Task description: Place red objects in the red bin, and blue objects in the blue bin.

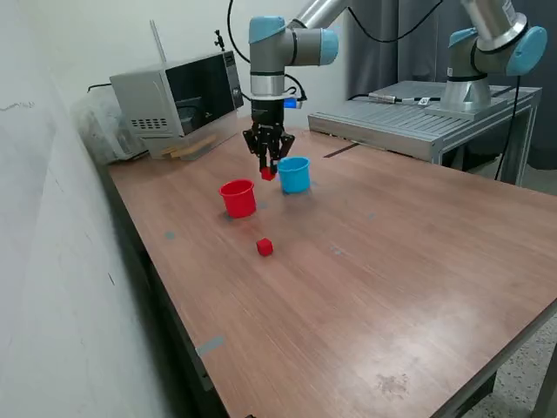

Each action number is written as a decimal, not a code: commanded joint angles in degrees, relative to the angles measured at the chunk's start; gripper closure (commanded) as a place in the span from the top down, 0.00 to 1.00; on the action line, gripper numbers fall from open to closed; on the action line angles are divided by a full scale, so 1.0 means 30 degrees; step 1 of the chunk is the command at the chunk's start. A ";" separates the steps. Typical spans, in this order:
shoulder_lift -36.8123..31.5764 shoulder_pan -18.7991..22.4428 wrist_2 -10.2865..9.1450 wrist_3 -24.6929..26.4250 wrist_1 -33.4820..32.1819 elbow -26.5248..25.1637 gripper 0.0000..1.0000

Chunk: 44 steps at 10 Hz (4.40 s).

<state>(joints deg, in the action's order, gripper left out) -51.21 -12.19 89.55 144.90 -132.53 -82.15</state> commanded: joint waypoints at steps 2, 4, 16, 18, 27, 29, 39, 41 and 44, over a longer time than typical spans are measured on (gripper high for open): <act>0.0924 -0.0915 0.0795 0.0625 0.0054 0.2361 0.00; 0.1187 -0.0916 0.1289 0.0742 0.0054 0.2423 0.00; 0.2098 -0.0625 0.1381 0.1736 0.0083 0.3069 1.00; 0.2040 0.0513 0.1294 0.3894 0.0694 0.2601 1.00; 0.3322 0.4297 -0.0611 1.1402 0.4581 0.5110 1.00; 0.4057 0.4299 -0.0494 1.1406 0.4741 0.6285 1.00; 0.6785 0.4153 0.0033 1.1114 0.4537 0.9219 1.00; 0.6814 0.3832 0.0998 1.1143 0.4507 0.9278 1.00; 0.7282 0.3654 0.0971 1.1142 0.4361 0.9513 1.00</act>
<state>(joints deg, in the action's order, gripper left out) -30.35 -0.71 91.87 178.33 -119.26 -54.15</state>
